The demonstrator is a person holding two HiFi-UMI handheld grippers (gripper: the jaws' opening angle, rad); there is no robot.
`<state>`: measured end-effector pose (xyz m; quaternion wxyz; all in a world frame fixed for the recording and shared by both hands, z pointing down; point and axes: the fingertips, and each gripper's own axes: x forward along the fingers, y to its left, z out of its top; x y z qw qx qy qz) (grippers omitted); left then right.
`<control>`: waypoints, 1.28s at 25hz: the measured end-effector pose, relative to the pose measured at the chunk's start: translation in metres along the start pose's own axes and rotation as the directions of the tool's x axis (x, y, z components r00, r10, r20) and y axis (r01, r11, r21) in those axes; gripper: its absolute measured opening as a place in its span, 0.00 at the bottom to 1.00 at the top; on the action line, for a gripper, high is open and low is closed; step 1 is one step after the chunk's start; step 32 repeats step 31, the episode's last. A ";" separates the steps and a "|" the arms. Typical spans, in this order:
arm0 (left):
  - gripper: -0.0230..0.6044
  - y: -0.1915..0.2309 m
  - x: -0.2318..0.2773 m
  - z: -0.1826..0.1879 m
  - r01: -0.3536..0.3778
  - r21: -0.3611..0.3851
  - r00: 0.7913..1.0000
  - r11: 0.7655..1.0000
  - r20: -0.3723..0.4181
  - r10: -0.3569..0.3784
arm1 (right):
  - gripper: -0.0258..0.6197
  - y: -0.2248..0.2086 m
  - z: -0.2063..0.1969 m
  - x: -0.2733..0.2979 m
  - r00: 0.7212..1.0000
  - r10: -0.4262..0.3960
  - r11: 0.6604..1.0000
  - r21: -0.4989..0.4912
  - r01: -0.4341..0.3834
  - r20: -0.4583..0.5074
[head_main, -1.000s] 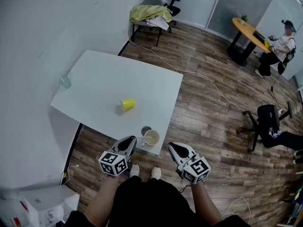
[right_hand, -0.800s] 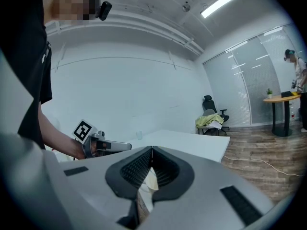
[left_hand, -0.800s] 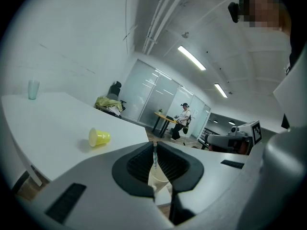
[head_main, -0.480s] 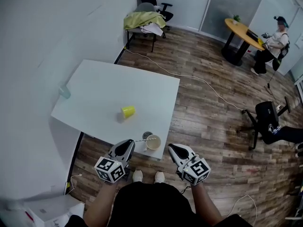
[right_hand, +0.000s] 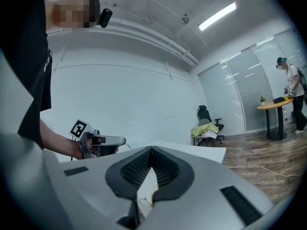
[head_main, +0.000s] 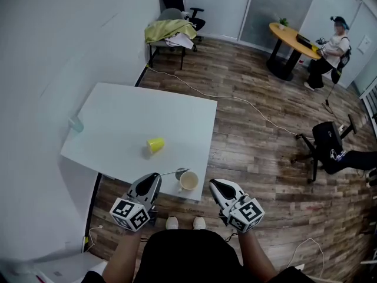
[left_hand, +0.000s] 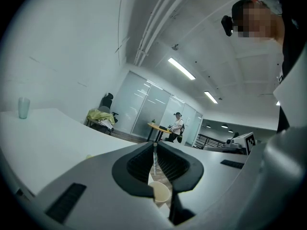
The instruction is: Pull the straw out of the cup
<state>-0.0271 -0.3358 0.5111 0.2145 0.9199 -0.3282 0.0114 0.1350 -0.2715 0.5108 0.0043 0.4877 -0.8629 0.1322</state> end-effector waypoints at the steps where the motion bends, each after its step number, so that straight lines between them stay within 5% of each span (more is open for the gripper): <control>1: 0.10 0.001 0.000 0.004 0.002 0.005 1.000 1.000 0.008 -0.003 | 0.07 0.000 0.002 0.000 1.000 -0.004 1.000 -0.002 0.004 0.006; 16: 0.10 0.002 0.005 0.039 0.008 0.041 0.996 0.999 0.084 -0.012 | 0.07 0.006 0.024 -0.011 0.998 -0.051 0.999 0.015 0.051 0.044; 32: 0.10 0.000 0.007 0.039 0.011 0.047 0.997 0.999 0.081 -0.015 | 0.07 0.010 0.021 -0.013 0.997 -0.011 1.000 0.008 0.010 0.082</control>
